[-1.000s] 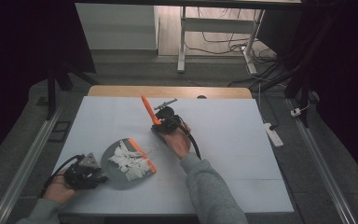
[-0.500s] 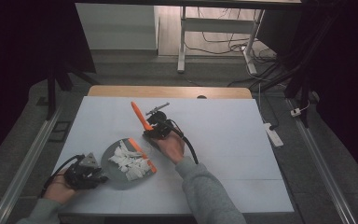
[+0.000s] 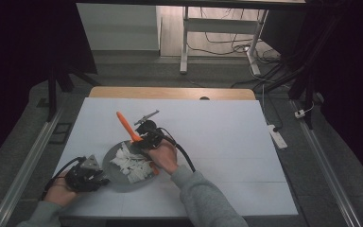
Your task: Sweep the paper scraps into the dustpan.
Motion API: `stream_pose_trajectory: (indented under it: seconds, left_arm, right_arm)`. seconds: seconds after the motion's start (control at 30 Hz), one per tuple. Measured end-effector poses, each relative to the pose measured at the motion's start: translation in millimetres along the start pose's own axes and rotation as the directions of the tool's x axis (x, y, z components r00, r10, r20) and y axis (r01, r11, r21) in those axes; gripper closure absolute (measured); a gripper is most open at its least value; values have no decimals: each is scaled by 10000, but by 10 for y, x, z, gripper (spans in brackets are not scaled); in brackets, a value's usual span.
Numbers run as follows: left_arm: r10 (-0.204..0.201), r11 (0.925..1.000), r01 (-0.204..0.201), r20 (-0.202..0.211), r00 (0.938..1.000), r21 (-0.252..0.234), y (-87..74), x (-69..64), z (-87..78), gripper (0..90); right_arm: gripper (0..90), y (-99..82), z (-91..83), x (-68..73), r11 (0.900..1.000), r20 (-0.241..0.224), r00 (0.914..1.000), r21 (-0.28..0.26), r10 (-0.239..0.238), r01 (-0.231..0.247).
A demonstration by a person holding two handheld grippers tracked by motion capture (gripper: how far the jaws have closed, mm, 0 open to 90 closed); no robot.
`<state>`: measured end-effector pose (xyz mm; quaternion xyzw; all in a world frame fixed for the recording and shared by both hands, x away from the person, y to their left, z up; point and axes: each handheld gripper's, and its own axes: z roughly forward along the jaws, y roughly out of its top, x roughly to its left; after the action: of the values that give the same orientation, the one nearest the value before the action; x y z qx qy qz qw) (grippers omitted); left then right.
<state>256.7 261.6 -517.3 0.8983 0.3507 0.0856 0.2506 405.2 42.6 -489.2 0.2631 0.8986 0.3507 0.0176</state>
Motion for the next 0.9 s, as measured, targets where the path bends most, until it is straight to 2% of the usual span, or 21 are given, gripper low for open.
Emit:
stream_pose_trajectory:
  seconds: [0.03, 0.07, 0.13, 0.2, 0.27, 0.43, 0.6, 0.77, 0.9]
  left_arm:
    - [10, 10000, -10, -1, 10000, 5, 1, 0, 0, 620]
    - [10, 10000, -10, 0, 10000, 0, 1, 0, 0, 620]
    - [4, 10000, -4, 1, 10000, 0, 0, 0, 0, 619]
    - [-9, 10000, 9, 10, 10000, -13, -1, -2, -1, 620]
    - [-14, 10000, 14, 6, 10000, -12, -2, 0, -2, 620]
    - [-13, 10000, 13, -3, 10000, -9, -2, 2, -1, 620]
    - [-19, 10000, 19, 11, 10000, -7, -1, 2, -1, 619]
    - [-20, 10000, 20, 11, 10000, -5, -1, 1, 0, 619]
    - [-13, 10000, 13, 2, 10000, -10, -1, 4, 2, 619]
  right_arm:
    - [700, 27, -8, 87, 9999, -577, 9983, -116, 65, -72]
    - [700, 27, -8, 87, 9999, -577, 9983, -116, 65, -72]
    - [699, 57, -35, 160, 9996, -1102, 9938, -240, 138, -166]
    - [699, 93, -101, 198, 9985, -1193, 9928, -541, -38, -27]
    - [699, 121, -194, 172, 9951, -1278, 9918, -988, -84, -43]
    - [699, 136, -452, -15, 9874, -739, 9972, -1569, 80, -195]
    - [699, 101, -627, -217, 9853, 110, 9994, -1681, 319, -296]
    - [699, 33, -638, -380, 9865, 534, 9968, -1555, 601, -512]
    - [699, -10, -585, -422, 9866, 392, 9959, -1449, 815, -751]
